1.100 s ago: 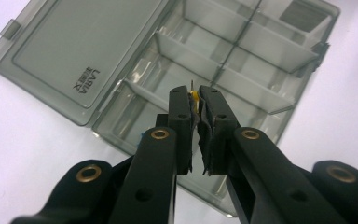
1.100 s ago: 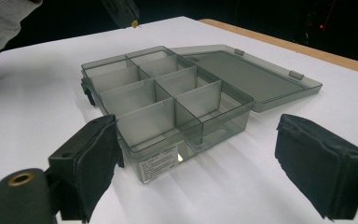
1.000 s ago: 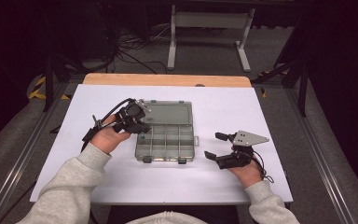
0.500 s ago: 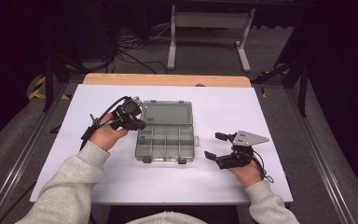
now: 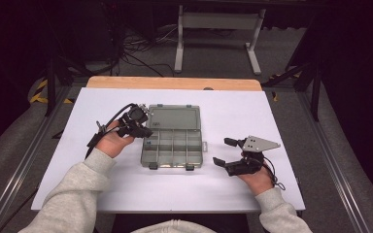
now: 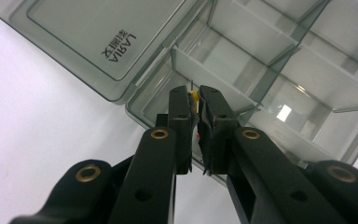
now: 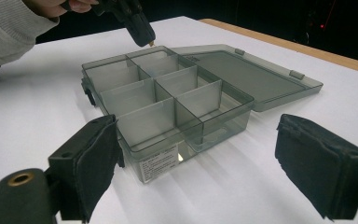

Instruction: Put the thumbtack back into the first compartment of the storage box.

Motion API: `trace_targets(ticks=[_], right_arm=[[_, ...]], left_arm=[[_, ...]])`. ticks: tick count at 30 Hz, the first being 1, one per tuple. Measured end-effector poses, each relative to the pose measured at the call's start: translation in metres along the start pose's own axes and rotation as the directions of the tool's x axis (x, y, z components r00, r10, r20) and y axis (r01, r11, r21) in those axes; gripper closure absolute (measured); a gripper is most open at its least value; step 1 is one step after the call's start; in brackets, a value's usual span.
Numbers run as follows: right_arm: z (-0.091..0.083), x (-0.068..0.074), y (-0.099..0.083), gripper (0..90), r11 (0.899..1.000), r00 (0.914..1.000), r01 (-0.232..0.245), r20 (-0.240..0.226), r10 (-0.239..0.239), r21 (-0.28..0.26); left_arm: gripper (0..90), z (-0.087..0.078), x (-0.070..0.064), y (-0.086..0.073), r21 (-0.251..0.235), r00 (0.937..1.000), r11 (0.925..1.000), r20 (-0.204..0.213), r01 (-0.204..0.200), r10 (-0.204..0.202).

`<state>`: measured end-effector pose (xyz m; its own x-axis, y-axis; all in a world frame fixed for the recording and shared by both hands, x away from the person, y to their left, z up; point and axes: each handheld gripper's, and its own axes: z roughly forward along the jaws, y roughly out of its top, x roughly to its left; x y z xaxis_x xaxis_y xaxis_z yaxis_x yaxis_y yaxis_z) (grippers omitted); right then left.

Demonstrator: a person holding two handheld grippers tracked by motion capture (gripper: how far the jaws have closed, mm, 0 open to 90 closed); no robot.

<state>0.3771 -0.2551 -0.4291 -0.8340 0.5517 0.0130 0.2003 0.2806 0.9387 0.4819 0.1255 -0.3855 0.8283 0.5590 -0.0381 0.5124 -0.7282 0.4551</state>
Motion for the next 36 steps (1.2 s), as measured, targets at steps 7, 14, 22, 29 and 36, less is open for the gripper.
trace_targets(ticks=[7, 14, 22, 29, 36], right_arm=[[0.0, 0.0, 0.0, 13.8, 1.0, 1.0, -0.001, 0.001, 0.001, 0.0], [0.0, 0.0, 0.0, 13.8, 1.0, 1.0, -0.001, 0.001, 0.001, 0.0], [0.0, 0.0, 0.0, 13.8, 1.0, 1.0, 0.0, -0.001, 0.0, 0.0], [0.0, 0.0, 0.0, 13.8, 1.0, 1.0, 0.003, 0.001, -0.003, 0.002], [0.002, 0.001, 0.001, 13.7, 1.0, 1.0, 0.009, 0.003, -0.009, 0.006]], left_arm=[[83.5, 0.008, 0.001, -0.001, 0.016, 1.0, 0.9999, 0.008, -0.005, 0.005], [83.5, 0.016, 0.001, -0.001, 0.04, 1.0, 0.9992, 0.008, -0.002, 0.001], [83.5, 0.022, 0.0, -0.001, 0.064, 0.9998, 0.9979, 0.017, -0.012, 0.011], [75.5, 0.022, 0.002, -0.002, 0.051, 0.9988, 0.9987, 0.049, 0.001, -0.003], [56.0, 0.014, 0.002, -0.003, 0.011, 0.9973, 0.9996, 0.068, 0.028, -0.028]])
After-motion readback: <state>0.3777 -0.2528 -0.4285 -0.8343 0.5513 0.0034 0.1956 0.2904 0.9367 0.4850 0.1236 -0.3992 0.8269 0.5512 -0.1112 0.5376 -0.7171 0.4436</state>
